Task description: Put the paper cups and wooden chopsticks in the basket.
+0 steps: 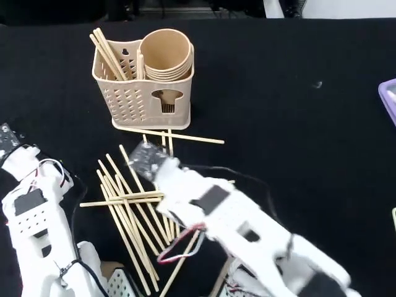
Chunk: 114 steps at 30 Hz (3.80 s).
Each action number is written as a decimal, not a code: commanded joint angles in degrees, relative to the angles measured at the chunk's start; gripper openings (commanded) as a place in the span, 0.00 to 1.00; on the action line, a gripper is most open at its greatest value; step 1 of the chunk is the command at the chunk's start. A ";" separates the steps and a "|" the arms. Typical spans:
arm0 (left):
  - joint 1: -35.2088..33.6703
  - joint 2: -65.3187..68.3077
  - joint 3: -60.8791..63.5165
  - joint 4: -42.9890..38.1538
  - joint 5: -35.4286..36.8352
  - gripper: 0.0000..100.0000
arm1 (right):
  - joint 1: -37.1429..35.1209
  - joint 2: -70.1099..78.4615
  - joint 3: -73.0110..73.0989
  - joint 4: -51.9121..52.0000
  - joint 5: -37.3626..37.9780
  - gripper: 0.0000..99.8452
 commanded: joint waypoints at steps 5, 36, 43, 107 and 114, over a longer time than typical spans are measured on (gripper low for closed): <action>-0.04 -1.14 0.22 -1.23 0.79 0.13 | -1.23 20.00 -13.49 -1.41 10.99 0.18; -0.22 -1.41 0.31 -1.23 0.79 0.13 | 9.41 12.35 -18.33 14.77 20.22 0.01; -0.22 -1.67 0.31 -1.23 0.79 0.13 | 1.76 14.29 -12.88 2.37 9.93 0.01; -0.13 -1.67 0.57 -1.23 0.79 0.13 | 9.49 22.99 -65.01 -39.91 -13.71 0.01; -0.22 -1.67 0.66 -1.23 0.79 0.13 | 11.78 39.16 -74.42 -42.02 -13.71 0.01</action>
